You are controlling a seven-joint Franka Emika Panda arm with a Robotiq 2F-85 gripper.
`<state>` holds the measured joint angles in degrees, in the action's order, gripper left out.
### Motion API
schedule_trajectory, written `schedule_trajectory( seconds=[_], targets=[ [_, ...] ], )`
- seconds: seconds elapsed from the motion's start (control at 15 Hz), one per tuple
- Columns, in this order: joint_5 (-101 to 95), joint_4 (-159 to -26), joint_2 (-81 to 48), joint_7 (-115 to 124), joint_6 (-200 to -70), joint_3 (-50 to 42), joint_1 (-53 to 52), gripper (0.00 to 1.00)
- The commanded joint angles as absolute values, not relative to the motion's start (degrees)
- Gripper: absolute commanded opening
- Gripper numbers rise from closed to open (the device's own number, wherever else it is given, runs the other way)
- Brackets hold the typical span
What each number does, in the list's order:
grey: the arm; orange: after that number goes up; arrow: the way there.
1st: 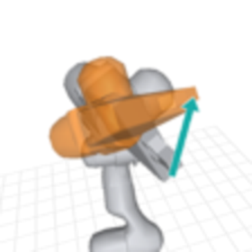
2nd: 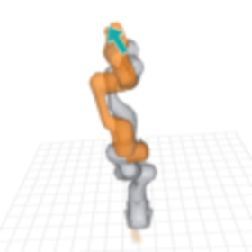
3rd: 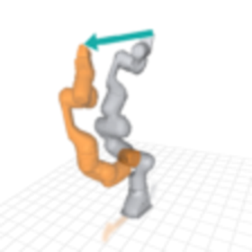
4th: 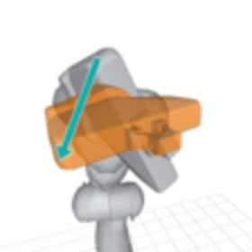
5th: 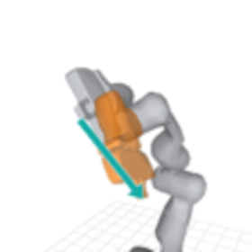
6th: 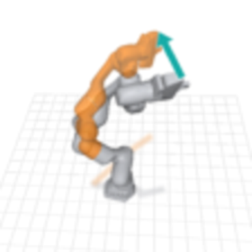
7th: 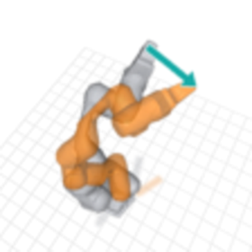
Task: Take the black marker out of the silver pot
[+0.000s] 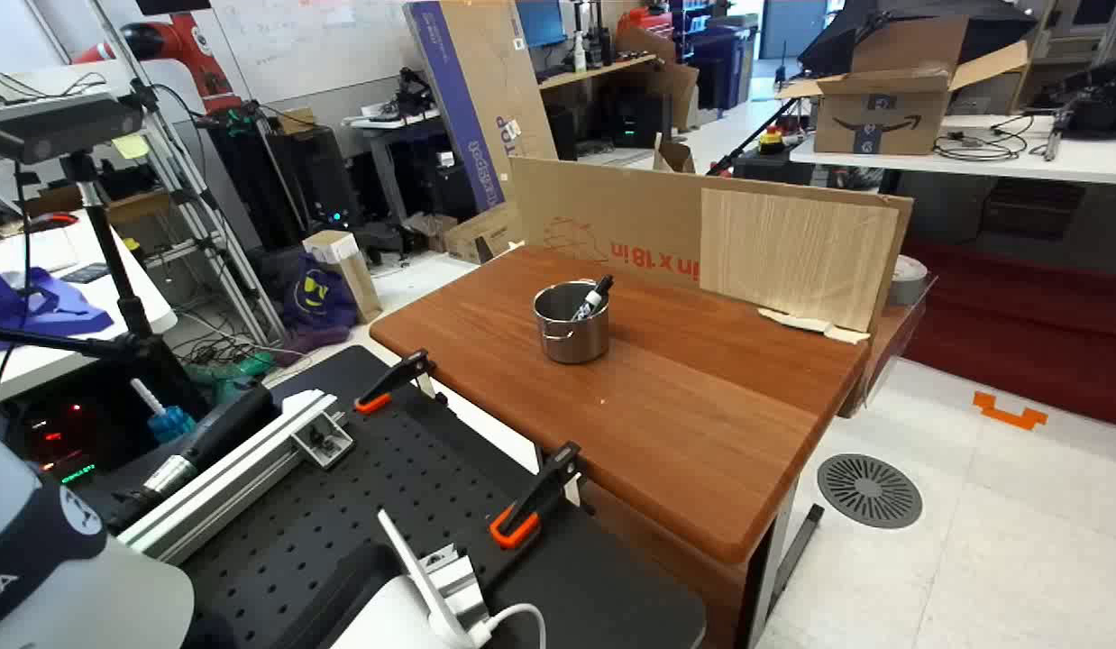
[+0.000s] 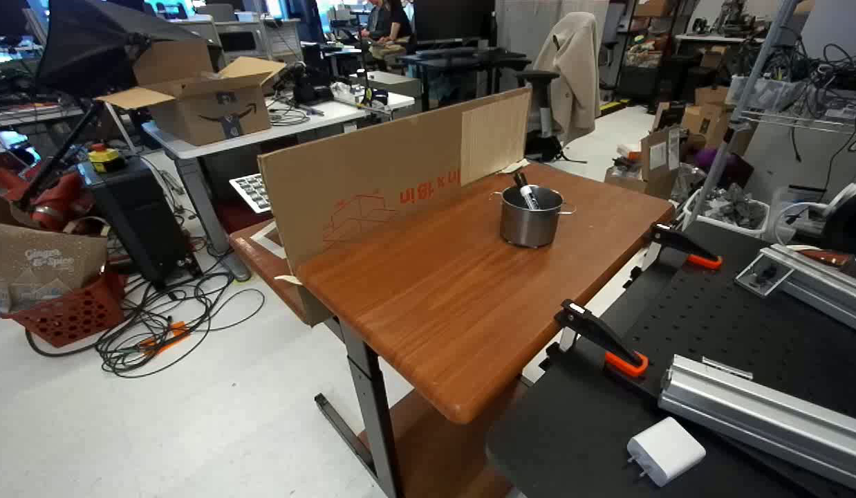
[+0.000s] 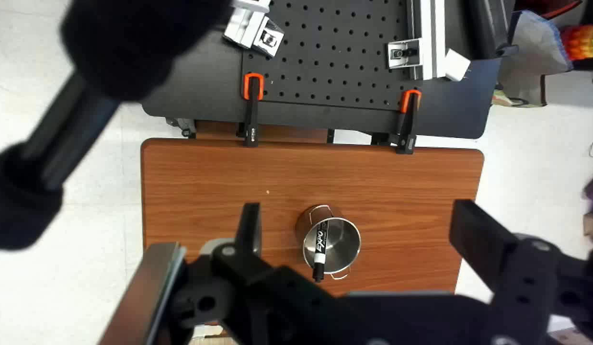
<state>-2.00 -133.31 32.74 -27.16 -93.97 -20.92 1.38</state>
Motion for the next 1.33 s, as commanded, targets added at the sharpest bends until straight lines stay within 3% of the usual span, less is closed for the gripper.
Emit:
schedule_trajectory(
  seconds=[0.0,0.53,1.27],
  targets=[
    [-1.28,-133.12,32.35,-27.92,-93.92,-19.58,3.10,1.00],
    [7.06,-133.03,25.04,-19.62,-99.00,-15.19,2.01,1.00],
    [11.77,-133.89,7.53,-0.93,-125.44,-5.07,1.66,1.00]
  ],
)
